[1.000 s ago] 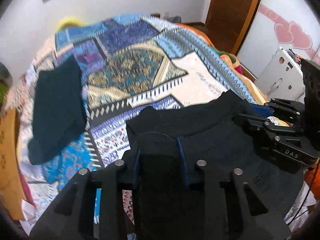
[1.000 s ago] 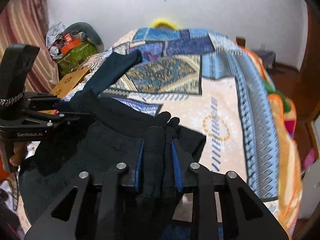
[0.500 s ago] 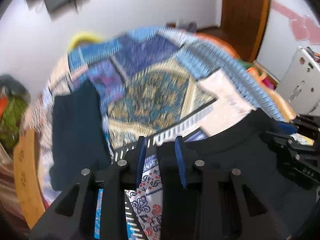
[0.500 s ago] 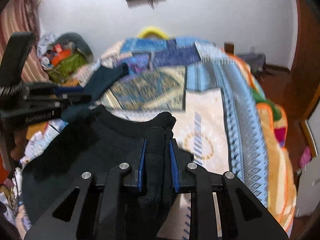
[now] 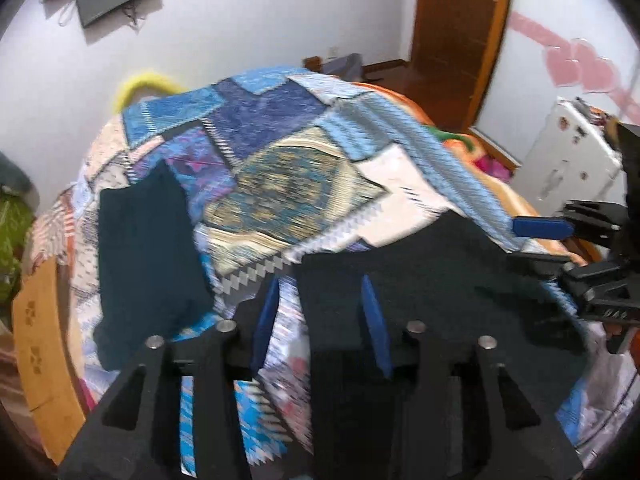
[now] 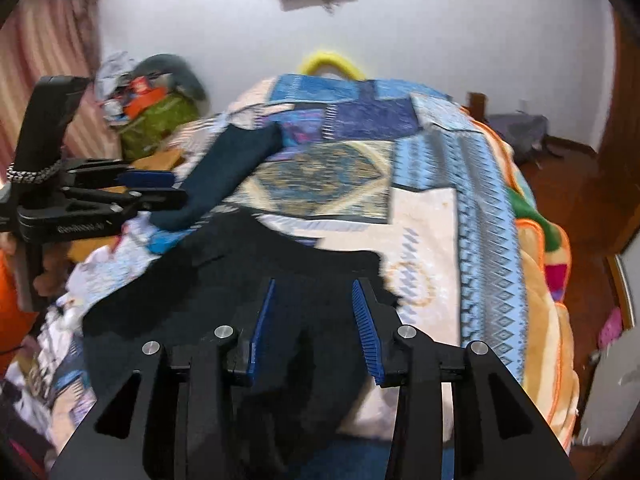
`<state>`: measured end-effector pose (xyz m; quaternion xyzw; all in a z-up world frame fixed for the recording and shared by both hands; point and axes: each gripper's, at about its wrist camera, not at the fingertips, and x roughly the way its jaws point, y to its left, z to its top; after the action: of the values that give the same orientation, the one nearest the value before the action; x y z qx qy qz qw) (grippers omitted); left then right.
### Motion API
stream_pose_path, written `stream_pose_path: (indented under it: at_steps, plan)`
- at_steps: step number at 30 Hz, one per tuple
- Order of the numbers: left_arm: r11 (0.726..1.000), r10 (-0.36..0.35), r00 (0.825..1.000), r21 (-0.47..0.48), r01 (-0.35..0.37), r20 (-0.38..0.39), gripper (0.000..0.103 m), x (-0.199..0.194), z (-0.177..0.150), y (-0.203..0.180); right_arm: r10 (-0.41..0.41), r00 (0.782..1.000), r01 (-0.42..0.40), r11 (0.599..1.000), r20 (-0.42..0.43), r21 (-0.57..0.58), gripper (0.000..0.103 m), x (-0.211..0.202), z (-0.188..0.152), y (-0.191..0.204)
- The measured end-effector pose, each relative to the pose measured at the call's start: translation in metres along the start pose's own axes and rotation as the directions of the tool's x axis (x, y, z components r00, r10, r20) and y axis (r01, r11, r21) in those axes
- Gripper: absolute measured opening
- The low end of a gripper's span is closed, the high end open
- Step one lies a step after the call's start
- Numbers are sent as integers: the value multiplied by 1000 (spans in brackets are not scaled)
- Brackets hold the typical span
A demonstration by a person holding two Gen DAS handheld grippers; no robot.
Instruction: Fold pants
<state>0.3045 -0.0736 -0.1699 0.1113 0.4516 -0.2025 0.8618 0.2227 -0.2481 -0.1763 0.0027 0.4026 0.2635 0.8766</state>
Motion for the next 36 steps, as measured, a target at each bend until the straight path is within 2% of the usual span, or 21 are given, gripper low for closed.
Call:
stream_pose_path:
  at_steps: [2,4,6,7,10,12,17,20,22,24,27,30,33,36]
  plan:
    - [999,-35,999,4,35,-24,44,1,-9,-11,24,999,-24,1000,-24,-11,36,2,-5,10]
    - [999,-38,997,16,39,-64,45,9,-23,-24,40,996,-41,999,-77,-13,36,11,-17,20]
    - [999,-13,991,47,19,-136,45,23,-46,-37,44,988,-46,999,-148,-11,36,24,-32,26]
    - [998,13,989,67,-3,-146,45,26,-56,-41,33,986,-37,999,-165,-20,36,27,-40,28]
    - [991,82,990,113,-68,-119,54,20,-84,-45,-46,989,32,994,-139,-101,36,22,-59,40]
    - [992,90,991,94,-80,-102,60,8,-95,-39,-74,990,60,991,-122,-118,37,12,-63,43]
    - [994,110,990,8,-110,-86,70,-13,-115,-13,-75,993,70,996,-92,-62,37,-10,-71,34]
    - [989,133,988,-54,-137,-75,72,-25,-129,-1,-81,994,80,997,-69,-22,39,-23,-77,26]
    - [983,155,985,-85,-161,-70,74,-32,-140,5,-96,993,97,995,-62,13,51,-31,-83,18]
    - [979,149,987,-132,-156,-60,79,-39,-152,13,-110,992,112,993,-61,34,51,-37,-88,11]
    - [970,174,982,-161,-183,-71,81,-44,-158,25,-122,990,128,989,-67,77,51,-46,-95,1]
    - [952,243,966,-168,-254,-86,80,-49,-158,38,-163,984,171,979,-77,113,52,-54,-99,-10]
    - [952,226,972,-196,-235,-70,81,-57,-149,48,-155,986,163,973,-60,162,52,-61,-97,-18]
    - [961,189,981,-198,-192,-31,81,-60,-126,47,-148,989,150,970,-22,189,52,-64,-85,-21]
